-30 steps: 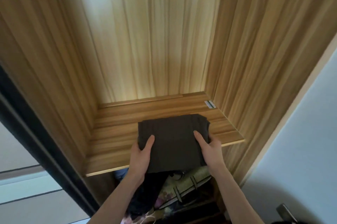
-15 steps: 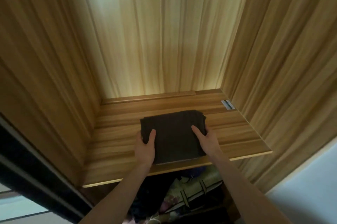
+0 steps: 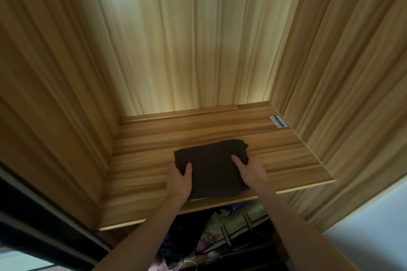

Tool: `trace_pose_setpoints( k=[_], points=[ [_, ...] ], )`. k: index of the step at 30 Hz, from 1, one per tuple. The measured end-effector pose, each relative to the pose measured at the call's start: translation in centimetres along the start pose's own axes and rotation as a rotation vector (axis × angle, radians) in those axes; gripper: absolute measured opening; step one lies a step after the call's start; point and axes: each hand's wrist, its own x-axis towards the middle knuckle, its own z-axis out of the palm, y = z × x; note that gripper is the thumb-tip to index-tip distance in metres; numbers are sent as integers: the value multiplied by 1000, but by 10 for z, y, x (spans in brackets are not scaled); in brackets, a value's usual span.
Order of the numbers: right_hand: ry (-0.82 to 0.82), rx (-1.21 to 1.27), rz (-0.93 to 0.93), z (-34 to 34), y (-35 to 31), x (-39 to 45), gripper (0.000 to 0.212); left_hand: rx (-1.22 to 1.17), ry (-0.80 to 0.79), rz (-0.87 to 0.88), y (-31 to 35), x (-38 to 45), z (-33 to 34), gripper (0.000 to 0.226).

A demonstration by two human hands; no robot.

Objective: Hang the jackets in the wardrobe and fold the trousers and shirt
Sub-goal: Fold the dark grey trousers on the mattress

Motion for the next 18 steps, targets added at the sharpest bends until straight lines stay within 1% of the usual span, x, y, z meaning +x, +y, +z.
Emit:
trace_pose_setpoints(
  k=[2,4,6,7,9,10,12,13,14,16,18],
  points=[
    [27,-84,-25,2,2,-1,47,112,9,-7,1,0,1,47],
    [52,-152,-17,3,3,-3,49,278,21,-17,2,-3,2,51],
    [109,-263,20,5,2,-6,59,429,67,-6,3,-8,2,57],
    [145,-297,14,6,2,-9,63,497,102,34,3,-11,0,59],
    [226,-321,-96,11,2,-19,63,617,150,229,-1,-15,-2,60],
    [267,-321,-183,13,2,-24,60,663,138,352,-3,-15,-2,58],
    [335,-337,-359,19,6,-34,54,731,36,537,-8,-14,1,55],
    [339,-353,-427,23,9,-38,53,762,-24,578,-10,-13,4,56],
    [308,-363,-472,27,12,-41,53,787,-67,591,-13,-13,6,57],
    [199,-416,-515,33,21,-46,56,813,-99,575,-18,-14,11,59],
    [133,-509,-523,36,29,-46,60,840,-111,564,-22,-16,13,60]
  ],
)
